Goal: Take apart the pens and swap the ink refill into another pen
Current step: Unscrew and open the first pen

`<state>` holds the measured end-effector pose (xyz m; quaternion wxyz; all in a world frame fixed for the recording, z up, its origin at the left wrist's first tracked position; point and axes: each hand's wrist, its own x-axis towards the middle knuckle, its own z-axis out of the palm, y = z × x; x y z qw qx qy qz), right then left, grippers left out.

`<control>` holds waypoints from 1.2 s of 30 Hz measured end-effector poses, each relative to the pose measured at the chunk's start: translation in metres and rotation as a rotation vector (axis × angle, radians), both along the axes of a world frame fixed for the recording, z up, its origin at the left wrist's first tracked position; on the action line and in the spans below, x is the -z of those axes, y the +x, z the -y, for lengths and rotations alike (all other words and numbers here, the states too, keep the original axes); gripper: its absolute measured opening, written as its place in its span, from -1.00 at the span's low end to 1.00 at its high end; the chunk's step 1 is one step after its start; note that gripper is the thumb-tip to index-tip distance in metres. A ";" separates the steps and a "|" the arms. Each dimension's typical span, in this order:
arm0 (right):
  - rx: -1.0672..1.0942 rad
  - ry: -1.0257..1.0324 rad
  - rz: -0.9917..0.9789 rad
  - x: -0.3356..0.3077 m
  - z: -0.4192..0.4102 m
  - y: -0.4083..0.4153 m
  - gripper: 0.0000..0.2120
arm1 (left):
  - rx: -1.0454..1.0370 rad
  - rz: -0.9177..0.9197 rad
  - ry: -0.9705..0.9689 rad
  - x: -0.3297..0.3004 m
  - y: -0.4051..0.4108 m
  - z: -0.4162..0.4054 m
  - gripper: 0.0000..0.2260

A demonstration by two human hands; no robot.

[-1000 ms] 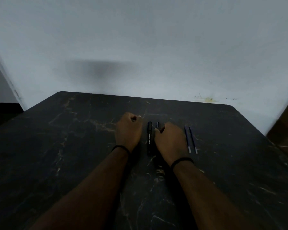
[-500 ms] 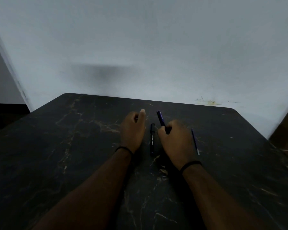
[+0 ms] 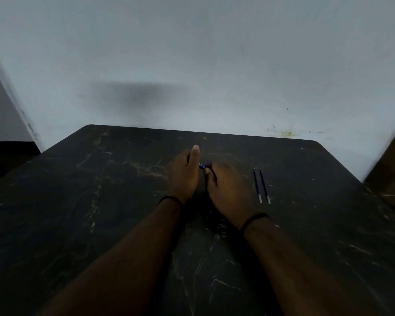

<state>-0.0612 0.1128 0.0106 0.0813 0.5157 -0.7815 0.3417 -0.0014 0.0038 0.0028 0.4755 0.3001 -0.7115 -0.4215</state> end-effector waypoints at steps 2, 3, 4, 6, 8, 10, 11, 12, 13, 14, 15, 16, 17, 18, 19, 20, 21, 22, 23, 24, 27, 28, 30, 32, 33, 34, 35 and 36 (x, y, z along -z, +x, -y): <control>0.015 0.002 -0.024 -0.001 -0.001 -0.002 -0.75 | -0.015 -0.007 0.002 0.001 -0.001 -0.001 -0.57; 0.016 -0.006 -0.021 -0.001 -0.002 -0.002 -0.76 | -0.016 -0.009 -0.007 0.001 -0.002 0.000 -0.57; 0.014 -0.008 -0.013 -0.001 -0.002 -0.003 -0.76 | -0.014 -0.011 -0.019 0.001 -0.002 0.000 -0.57; 0.005 0.003 -0.007 -0.001 -0.003 -0.002 -0.76 | -0.004 -0.028 -0.014 0.001 -0.001 0.002 -0.59; -0.005 0.006 -0.009 0.000 -0.003 -0.002 -0.76 | 0.009 -0.052 0.012 0.001 -0.001 0.003 -0.58; 0.014 0.012 -0.031 0.000 -0.002 -0.001 -0.75 | 0.017 -0.080 0.039 0.000 -0.001 0.002 -0.57; 0.034 0.026 -0.049 0.001 -0.001 -0.001 -0.74 | 0.023 -0.094 0.052 -0.001 0.000 0.002 -0.56; 0.056 0.043 -0.068 0.001 0.000 0.000 -0.71 | 0.031 -0.106 0.064 -0.002 0.000 0.001 -0.55; 0.076 0.060 -0.084 0.002 0.001 0.000 -0.69 | 0.037 -0.115 0.075 -0.002 0.000 0.001 -0.55; 0.092 0.070 -0.091 0.002 0.002 0.001 -0.68 | 0.041 -0.121 0.084 -0.003 0.001 0.001 -0.55; 0.104 0.071 -0.089 0.002 0.002 0.001 -0.67 | 0.043 -0.120 0.088 -0.004 0.001 0.000 -0.55; 0.113 0.068 -0.084 0.002 0.002 0.000 -0.66 | 0.045 -0.117 0.086 -0.004 0.001 -0.001 -0.55; 0.120 0.064 -0.084 0.001 0.002 0.000 -0.67 | 0.050 -0.115 0.083 -0.004 0.001 -0.001 -0.55; 0.127 0.062 -0.090 0.000 0.001 0.000 -0.68 | 0.060 -0.113 0.080 -0.004 0.002 -0.002 -0.55; 0.134 0.064 -0.099 0.000 0.001 -0.001 -0.68 | 0.073 -0.109 0.077 -0.004 0.003 -0.003 -0.54; 0.139 0.069 -0.107 -0.001 0.001 -0.001 -0.69 | 0.083 -0.101 0.074 -0.004 0.003 -0.003 -0.53; 0.143 0.074 -0.110 -0.002 0.001 -0.002 -0.69 | 0.089 -0.089 0.071 -0.004 0.004 -0.003 -0.53; 0.145 0.076 -0.110 -0.002 0.001 -0.003 -0.69 | 0.094 -0.083 0.069 -0.004 0.004 -0.002 -0.53; 0.144 0.072 -0.113 -0.002 0.001 -0.003 -0.69 | 0.098 -0.086 0.068 -0.004 0.004 -0.001 -0.54; 0.142 0.066 -0.120 -0.002 0.001 -0.003 -0.68 | 0.101 -0.095 0.072 -0.003 0.004 0.000 -0.55; 0.145 0.074 -0.147 -0.003 0.001 0.000 -0.64 | 0.093 -0.110 0.106 -0.002 0.004 0.003 -0.57; 0.151 0.078 -0.154 -0.004 0.001 0.001 -0.64 | 0.092 -0.116 0.117 -0.001 0.004 0.003 -0.57; 0.162 0.079 -0.156 -0.005 0.002 0.003 -0.65 | 0.089 -0.127 0.138 0.000 0.004 0.003 -0.56; 0.164 0.085 -0.152 -0.006 0.002 0.004 -0.64 | 0.085 -0.132 0.160 0.000 0.004 0.003 -0.55; 0.170 0.085 -0.146 -0.005 0.001 0.004 -0.62 | 0.084 -0.137 0.169 0.000 0.004 0.003 -0.54; 0.181 0.080 -0.136 -0.005 0.000 0.004 -0.59 | 0.083 -0.144 0.176 0.000 0.005 0.002 -0.54; 0.194 0.075 -0.125 -0.004 -0.001 0.003 -0.57 | 0.081 -0.145 0.178 0.000 0.005 0.003 -0.54; 0.205 0.075 -0.121 -0.003 -0.002 0.002 -0.55 | 0.080 -0.137 0.174 -0.001 0.005 0.002 -0.55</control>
